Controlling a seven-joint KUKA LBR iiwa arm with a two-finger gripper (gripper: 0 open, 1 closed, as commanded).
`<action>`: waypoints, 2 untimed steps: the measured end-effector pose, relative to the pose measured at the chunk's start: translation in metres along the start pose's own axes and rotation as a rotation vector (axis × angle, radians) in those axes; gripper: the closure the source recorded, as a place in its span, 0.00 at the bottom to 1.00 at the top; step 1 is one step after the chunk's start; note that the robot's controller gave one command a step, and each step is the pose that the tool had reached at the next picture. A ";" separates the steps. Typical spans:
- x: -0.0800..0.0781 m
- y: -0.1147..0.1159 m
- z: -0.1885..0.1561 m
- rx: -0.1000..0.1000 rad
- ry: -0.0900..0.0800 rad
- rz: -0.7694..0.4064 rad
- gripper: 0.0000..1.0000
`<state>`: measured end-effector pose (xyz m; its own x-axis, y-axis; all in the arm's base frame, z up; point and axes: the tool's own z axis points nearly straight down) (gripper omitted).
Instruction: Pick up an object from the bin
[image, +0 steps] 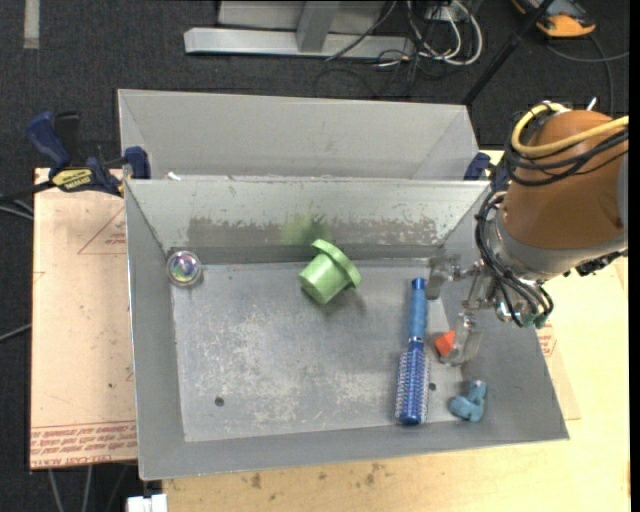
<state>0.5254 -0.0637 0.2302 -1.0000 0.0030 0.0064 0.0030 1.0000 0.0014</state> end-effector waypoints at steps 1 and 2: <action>0.003 0.014 0.163 0.001 -0.003 -0.497 0.00; 0.002 0.024 0.130 0.003 -0.010 -0.660 0.00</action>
Offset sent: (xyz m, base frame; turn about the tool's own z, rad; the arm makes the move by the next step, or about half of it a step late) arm -0.0031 0.0135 -0.1602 -0.4990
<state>0.5226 -0.0394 0.1004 -0.7918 -0.6108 -0.0038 -0.6108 0.7918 -0.0009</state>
